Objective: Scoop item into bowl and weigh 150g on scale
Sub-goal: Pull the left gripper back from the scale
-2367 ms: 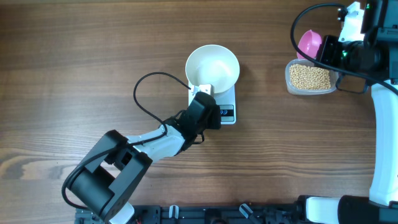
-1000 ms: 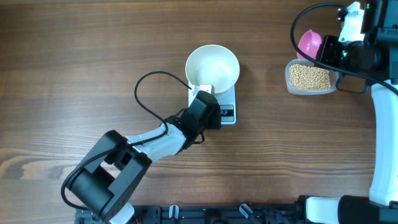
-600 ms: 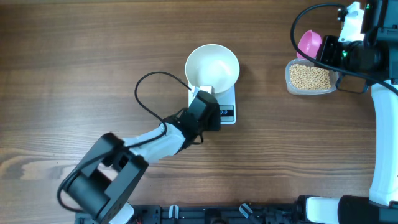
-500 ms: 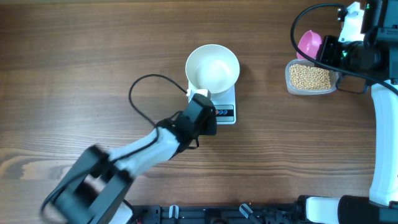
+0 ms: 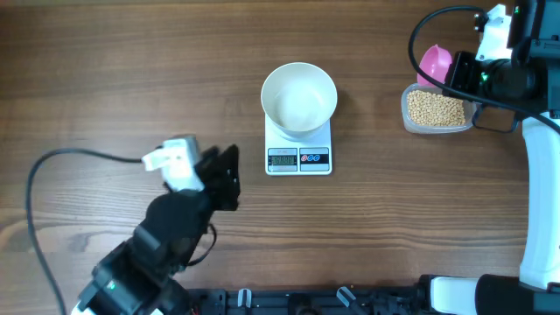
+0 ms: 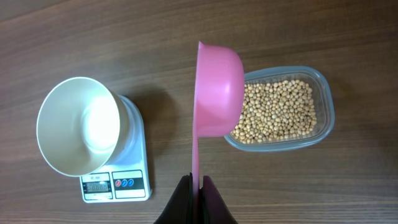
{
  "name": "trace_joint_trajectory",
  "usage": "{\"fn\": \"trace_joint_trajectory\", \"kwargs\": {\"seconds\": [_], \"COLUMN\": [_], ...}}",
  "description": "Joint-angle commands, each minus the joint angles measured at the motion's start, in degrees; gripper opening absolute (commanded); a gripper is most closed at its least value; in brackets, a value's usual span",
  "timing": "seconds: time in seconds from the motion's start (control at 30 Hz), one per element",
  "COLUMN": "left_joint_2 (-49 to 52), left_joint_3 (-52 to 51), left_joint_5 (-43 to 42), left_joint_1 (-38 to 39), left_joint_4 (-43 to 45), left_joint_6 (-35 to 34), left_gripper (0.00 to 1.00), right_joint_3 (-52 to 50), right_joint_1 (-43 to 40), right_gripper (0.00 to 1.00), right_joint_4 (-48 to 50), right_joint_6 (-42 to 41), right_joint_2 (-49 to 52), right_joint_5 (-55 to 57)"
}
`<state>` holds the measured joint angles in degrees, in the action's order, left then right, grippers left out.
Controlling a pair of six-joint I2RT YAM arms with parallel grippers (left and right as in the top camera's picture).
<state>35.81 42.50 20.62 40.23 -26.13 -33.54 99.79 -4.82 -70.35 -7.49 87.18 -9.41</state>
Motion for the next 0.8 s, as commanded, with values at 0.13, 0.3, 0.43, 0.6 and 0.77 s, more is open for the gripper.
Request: {"fn": "trace_joint_trajectory", "kwargs": {"seconds": [0.13, 0.3, 0.43, 0.6, 0.77], "left_joint_2": [-0.17, 0.24, 0.24, 0.24, 0.24], "left_joint_3": [-0.13, -0.13, -0.13, -0.13, -0.13], "left_joint_5": [11.21, 8.37, 8.37, 8.37, 8.37], "left_joint_1": [0.0, 0.02, -0.22, -1.51, -1.51], "left_joint_4": [-13.92, -27.39, -28.98, -29.0, -29.0], "left_joint_6": [0.33, 0.31, 0.31, 0.31, 0.31], "left_gripper": [1.0, 1.0, 1.0, 1.0, 1.0], "right_joint_3": [0.59, 0.59, 0.59, 0.59, 0.59], "right_joint_1": [0.04, 0.02, 0.02, 0.02, 0.02], "right_gripper": [0.04, 0.04, 0.05, 0.04, 0.04], "right_joint_4": [0.87, 0.15, -2.27, -2.38, -0.11], "right_joint_6": [9.4, 13.66, 10.99, 7.41, 7.45], "right_joint_2": [0.63, 0.63, 0.63, 0.63, 0.63], "right_joint_5": [-0.09, -0.07, -0.07, -0.07, -0.07]}}
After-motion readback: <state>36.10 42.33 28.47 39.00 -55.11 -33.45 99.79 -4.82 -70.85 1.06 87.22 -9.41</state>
